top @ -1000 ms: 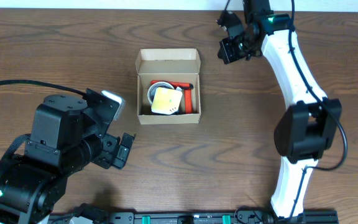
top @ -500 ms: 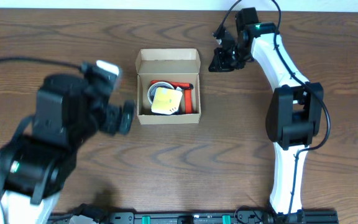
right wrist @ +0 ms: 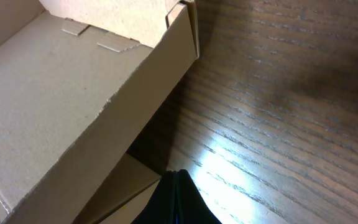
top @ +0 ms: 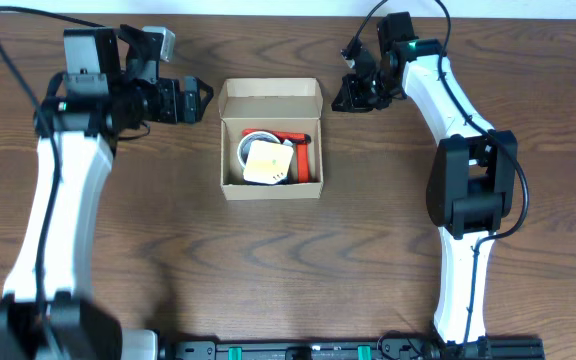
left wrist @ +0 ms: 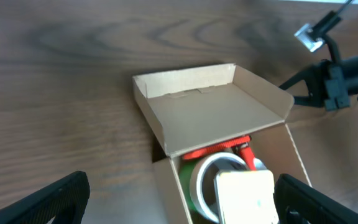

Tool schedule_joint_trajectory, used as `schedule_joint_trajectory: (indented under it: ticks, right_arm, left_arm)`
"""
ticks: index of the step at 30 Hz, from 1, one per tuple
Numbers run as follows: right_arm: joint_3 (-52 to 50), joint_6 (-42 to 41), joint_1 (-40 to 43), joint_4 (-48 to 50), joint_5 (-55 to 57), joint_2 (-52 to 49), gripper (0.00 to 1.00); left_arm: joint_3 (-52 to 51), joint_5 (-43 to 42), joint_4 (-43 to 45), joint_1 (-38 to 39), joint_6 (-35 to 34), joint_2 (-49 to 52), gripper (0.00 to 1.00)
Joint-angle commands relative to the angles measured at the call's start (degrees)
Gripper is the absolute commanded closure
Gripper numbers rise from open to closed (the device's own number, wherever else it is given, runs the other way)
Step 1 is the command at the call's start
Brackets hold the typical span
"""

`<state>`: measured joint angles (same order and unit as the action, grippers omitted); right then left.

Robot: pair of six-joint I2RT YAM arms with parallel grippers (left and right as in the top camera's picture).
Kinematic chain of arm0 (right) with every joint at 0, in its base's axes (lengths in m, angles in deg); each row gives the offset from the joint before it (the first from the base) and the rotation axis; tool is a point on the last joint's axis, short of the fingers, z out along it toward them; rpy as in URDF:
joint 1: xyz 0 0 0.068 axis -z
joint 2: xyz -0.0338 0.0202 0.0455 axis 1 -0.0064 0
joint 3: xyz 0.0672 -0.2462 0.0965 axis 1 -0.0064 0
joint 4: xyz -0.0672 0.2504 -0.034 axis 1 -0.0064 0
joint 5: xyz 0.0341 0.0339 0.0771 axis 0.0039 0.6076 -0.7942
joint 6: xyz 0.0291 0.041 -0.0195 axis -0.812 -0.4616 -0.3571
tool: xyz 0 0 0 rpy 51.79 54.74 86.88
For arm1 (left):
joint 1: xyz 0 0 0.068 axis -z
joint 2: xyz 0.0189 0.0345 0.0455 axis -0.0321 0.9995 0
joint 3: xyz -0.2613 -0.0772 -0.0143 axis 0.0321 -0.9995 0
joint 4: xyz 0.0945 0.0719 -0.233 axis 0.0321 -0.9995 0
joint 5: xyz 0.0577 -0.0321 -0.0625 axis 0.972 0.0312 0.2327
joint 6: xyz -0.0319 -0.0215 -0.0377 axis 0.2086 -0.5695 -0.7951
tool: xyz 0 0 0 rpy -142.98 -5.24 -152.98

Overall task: Pack container
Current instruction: 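Raise both grippers to the box lid flaps at the back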

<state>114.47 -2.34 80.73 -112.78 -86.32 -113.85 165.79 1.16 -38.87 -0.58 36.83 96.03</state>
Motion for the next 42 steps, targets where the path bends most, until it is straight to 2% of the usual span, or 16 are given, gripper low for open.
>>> schedule_joint_trajectory:
  ticks: [1,4,7,8,10,13,18,25,32,42]
  right_arm:
    - [-0.2,-0.8,-0.1,0.3,-1.2,-0.5,0.99]
    - [-0.2,-0.8,-0.1,0.3,-1.2,-0.5,0.99]
    - [-0.2,-0.7,-0.1,0.6,-1.0,-0.8,0.99]
    - [-0.2,-0.7,-0.1,0.8,-0.9,-1.2,0.99]
    - [-0.2,-1.1,-0.1,1.4,-1.4,-1.7,0.99]
    - [-0.2,-3.2,-0.1,2.6,-2.4,-2.7,0.99]
    - [-0.2,-5.9,-0.5,4.2,-4.4,-4.4,0.99]
    - [-0.2,-9.6,-1.6,7.4,-6.3,-6.4,0.99]
    - [-0.2,-13.2,-2.7,12.6,-9.2,-7.4,0.99]
    - [-0.2,-13.7,-2.4,17.7,-17.3,-7.4,0.99]
  left_arm:
    - [-0.4,-8.7,2.2,-1.9,-1.6,5.2,0.05]
    - [-0.4,-8.7,4.8,-2.2,-1.6,9.7,0.00]
    - [-0.4,-8.7,7.5,-2.1,-1.6,13.4,0.26]
    - [-0.4,-8.5,8.4,-2.1,-2.1,14.7,0.39]
    - [-0.4,-6.7,9.4,-2.1,-5.4,16.7,0.66]
    - [-0.4,-5.9,11.6,-2.2,-11.2,20.1,0.94]
    - [-0.4,-6.8,15.0,-1.9,-17.9,24.9,0.94]
    - [-0.4,-11.9,19.6,-1.2,-22.2,29.3,0.94]
    - [-0.3,-17.7,24.5,-0.1,-25.4,32.0,0.95]
    - [0.1,-25.4,28.1,0.1,-25.3,32.1,0.94]
